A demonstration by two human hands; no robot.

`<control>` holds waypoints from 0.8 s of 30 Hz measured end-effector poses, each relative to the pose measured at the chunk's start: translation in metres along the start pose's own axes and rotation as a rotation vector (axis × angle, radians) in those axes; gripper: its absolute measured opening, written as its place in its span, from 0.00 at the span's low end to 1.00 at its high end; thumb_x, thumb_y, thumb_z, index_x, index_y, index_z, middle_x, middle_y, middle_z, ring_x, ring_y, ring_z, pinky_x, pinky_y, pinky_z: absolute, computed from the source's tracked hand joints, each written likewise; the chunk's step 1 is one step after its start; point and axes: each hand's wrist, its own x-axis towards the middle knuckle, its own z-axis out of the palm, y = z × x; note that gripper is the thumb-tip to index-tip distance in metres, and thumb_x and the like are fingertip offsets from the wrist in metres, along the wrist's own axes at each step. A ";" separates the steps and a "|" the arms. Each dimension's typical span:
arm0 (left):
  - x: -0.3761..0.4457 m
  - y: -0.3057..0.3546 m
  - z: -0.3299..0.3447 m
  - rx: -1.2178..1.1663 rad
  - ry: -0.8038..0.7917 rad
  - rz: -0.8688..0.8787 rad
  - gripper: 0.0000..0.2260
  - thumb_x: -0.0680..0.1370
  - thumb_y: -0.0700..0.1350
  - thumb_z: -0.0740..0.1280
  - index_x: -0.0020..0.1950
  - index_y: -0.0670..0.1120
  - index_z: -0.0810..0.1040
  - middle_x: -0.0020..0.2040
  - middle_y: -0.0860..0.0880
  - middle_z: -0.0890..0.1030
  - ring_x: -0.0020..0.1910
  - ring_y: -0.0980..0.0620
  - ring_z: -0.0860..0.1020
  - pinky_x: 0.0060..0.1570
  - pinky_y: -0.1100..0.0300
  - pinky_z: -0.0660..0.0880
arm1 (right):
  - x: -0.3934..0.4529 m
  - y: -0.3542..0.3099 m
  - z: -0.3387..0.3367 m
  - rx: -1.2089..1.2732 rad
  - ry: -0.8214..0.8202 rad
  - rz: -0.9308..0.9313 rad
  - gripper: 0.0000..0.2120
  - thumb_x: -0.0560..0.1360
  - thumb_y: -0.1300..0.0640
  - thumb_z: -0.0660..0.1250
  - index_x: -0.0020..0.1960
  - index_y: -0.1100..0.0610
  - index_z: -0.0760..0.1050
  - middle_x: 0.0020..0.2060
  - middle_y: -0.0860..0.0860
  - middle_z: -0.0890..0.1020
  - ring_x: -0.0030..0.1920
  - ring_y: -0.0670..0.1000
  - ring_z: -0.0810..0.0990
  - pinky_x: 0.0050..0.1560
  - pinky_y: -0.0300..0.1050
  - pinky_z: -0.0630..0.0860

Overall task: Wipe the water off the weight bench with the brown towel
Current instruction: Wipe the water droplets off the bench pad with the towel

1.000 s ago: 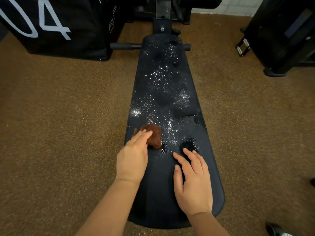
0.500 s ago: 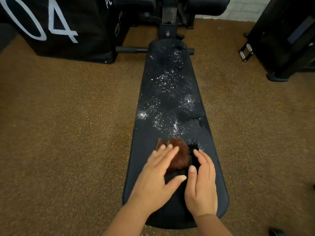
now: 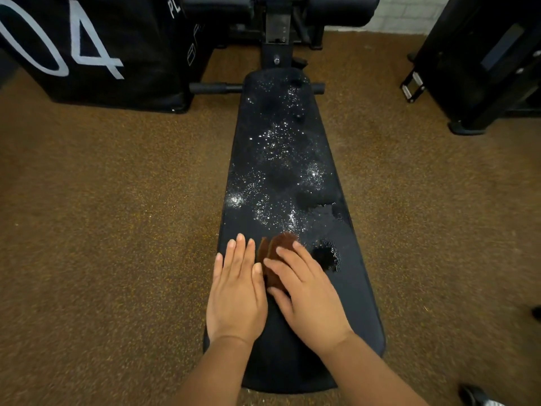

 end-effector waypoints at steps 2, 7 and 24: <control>0.000 0.001 0.000 0.014 -0.014 0.001 0.26 0.80 0.53 0.37 0.75 0.46 0.57 0.76 0.50 0.55 0.75 0.56 0.48 0.72 0.58 0.42 | 0.002 0.008 -0.005 0.006 -0.006 -0.070 0.14 0.73 0.54 0.64 0.57 0.51 0.77 0.56 0.49 0.79 0.64 0.53 0.73 0.64 0.50 0.73; 0.002 0.002 0.001 0.050 -0.032 -0.014 0.25 0.80 0.52 0.37 0.75 0.48 0.53 0.76 0.52 0.51 0.75 0.55 0.46 0.72 0.57 0.42 | -0.005 0.063 -0.037 -0.074 0.092 0.043 0.12 0.69 0.61 0.69 0.52 0.55 0.79 0.49 0.52 0.80 0.51 0.58 0.77 0.57 0.46 0.70; 0.002 0.001 0.005 0.095 -0.024 -0.015 0.25 0.79 0.52 0.37 0.76 0.48 0.50 0.76 0.52 0.49 0.75 0.56 0.44 0.73 0.56 0.41 | 0.014 0.053 -0.024 -0.085 0.188 0.287 0.11 0.69 0.63 0.71 0.51 0.56 0.80 0.47 0.54 0.81 0.46 0.60 0.77 0.51 0.46 0.67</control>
